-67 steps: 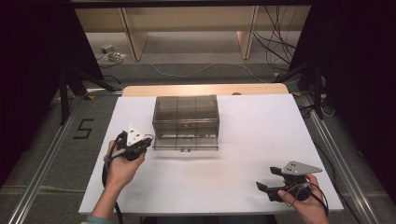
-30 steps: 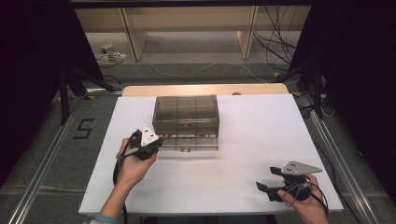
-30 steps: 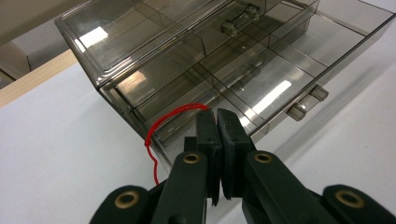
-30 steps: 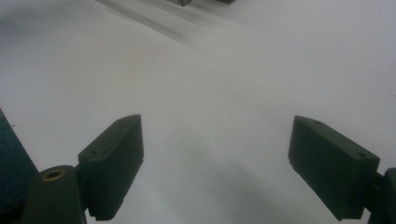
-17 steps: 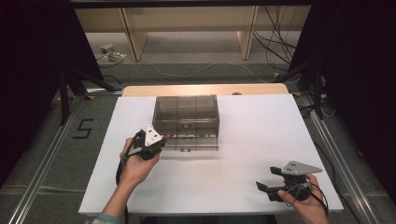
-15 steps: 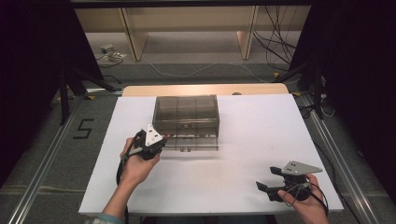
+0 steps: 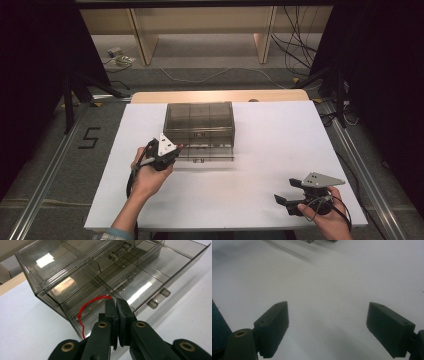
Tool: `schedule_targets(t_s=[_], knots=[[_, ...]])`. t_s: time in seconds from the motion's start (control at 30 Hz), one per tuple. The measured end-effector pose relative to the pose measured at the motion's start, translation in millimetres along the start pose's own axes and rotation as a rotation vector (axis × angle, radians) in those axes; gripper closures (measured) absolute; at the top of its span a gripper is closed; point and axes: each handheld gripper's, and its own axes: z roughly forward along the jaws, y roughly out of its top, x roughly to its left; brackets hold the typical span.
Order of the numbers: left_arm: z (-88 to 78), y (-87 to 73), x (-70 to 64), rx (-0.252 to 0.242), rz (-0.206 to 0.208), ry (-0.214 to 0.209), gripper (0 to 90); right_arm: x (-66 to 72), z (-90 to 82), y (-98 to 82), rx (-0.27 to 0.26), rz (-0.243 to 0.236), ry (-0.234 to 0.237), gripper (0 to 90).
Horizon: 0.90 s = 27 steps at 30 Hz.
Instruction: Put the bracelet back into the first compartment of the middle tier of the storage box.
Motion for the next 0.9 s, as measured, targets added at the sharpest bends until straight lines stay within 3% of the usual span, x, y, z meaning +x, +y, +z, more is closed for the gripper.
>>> schedule_targets(t_s=[0.9], knots=[[8.0, 3.6, 2.3, 0.005, -0.021, -0.013, 88.3, 0.0, 0.4, -0.2, -0.003, -0.003, 0.000, 19.0]])
